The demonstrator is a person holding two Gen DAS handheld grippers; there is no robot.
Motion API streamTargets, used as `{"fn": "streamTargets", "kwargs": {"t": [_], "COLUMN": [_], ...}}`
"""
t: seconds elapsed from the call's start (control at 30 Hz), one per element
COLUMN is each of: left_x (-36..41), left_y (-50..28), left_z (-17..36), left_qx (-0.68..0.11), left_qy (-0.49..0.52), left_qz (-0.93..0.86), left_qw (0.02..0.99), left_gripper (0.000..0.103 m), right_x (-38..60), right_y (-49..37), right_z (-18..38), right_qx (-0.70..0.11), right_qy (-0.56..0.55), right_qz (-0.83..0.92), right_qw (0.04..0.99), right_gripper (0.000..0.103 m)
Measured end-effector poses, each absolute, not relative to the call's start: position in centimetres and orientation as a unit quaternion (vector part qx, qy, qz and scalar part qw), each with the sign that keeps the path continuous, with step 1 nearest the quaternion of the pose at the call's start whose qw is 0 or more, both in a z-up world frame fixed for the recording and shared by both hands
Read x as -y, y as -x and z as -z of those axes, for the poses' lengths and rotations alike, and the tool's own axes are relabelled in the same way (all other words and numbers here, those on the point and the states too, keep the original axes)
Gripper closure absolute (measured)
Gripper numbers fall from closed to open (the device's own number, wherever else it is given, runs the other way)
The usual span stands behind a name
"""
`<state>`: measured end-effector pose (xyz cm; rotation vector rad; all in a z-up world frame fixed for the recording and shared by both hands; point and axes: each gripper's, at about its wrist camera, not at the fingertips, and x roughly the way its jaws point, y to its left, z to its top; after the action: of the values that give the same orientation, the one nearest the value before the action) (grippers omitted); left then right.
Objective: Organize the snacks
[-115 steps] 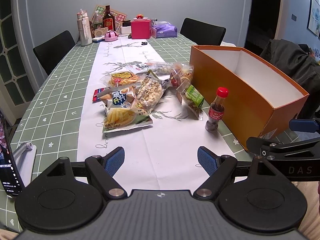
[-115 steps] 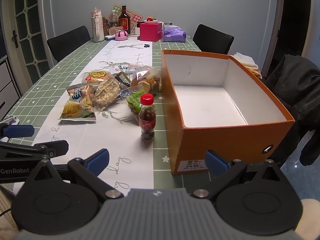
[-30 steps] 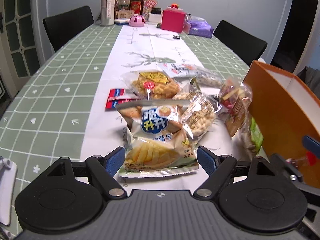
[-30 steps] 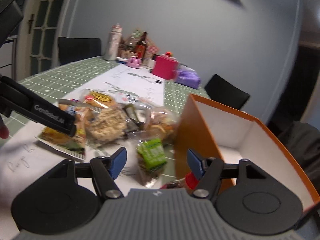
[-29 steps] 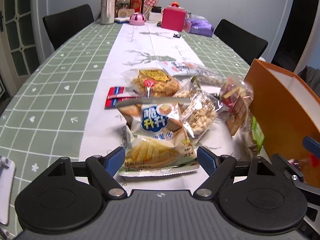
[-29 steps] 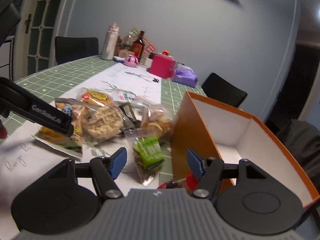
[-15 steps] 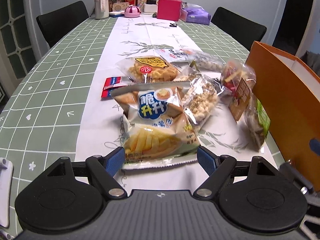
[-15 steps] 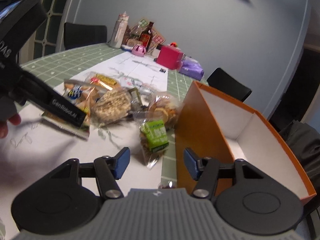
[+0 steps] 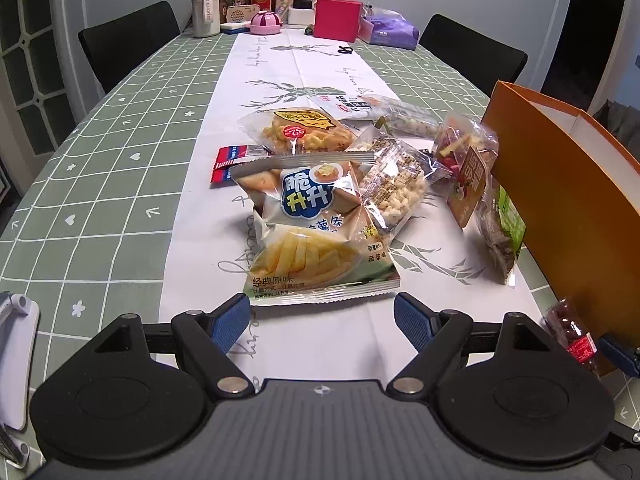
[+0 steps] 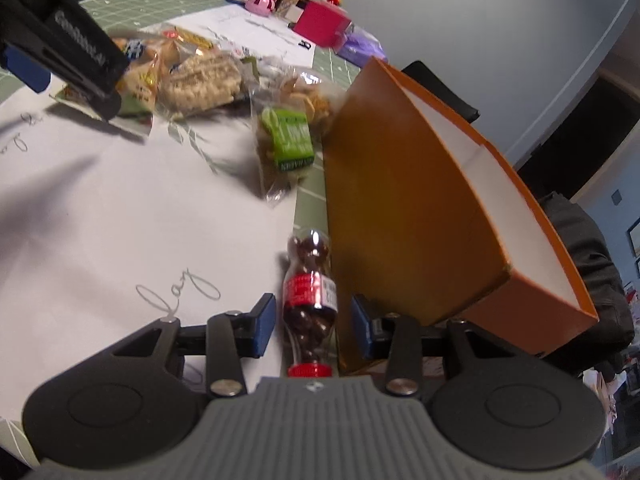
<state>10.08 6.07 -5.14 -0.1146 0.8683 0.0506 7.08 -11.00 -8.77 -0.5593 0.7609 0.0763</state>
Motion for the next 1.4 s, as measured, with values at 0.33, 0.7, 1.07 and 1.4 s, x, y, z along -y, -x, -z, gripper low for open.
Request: {"fn": "streamTargets", "kwargs": {"t": [0.33,0.7,1.07,1.4], "left_x": [-7.4,-6.6,-6.9,-6.3], "left_y": [-10.3,-13.9,-14.6,-13.2], "left_z": [4.8,5.2,7.2,6.5], "left_qx": [-0.403,-0.396,-0.393,-0.404], "left_qy": [0.112,0.134,0.113,0.079], "left_qz": [-0.022,-0.073,-0.080,-0.054], "left_qw": [0.908,0.905,0.909,0.910], "left_gripper": [0.007,0.006,0.002,0.025], "right_x": [9.6,8.9,9.8,9.7], "right_y": [-8.4,-11.9,-13.7,-13.7], "right_z": [8.0,7.2,7.5,7.8], "right_qx": [-0.375,-0.396,-0.435,-0.454], "right_qy": [0.217,0.147,0.080,0.074], "right_qz": [-0.095,-0.145,-0.177,-0.187], "right_qw": [0.896,0.894,0.879,0.868], "right_gripper": [0.074,0.068,0.071,0.073]}}
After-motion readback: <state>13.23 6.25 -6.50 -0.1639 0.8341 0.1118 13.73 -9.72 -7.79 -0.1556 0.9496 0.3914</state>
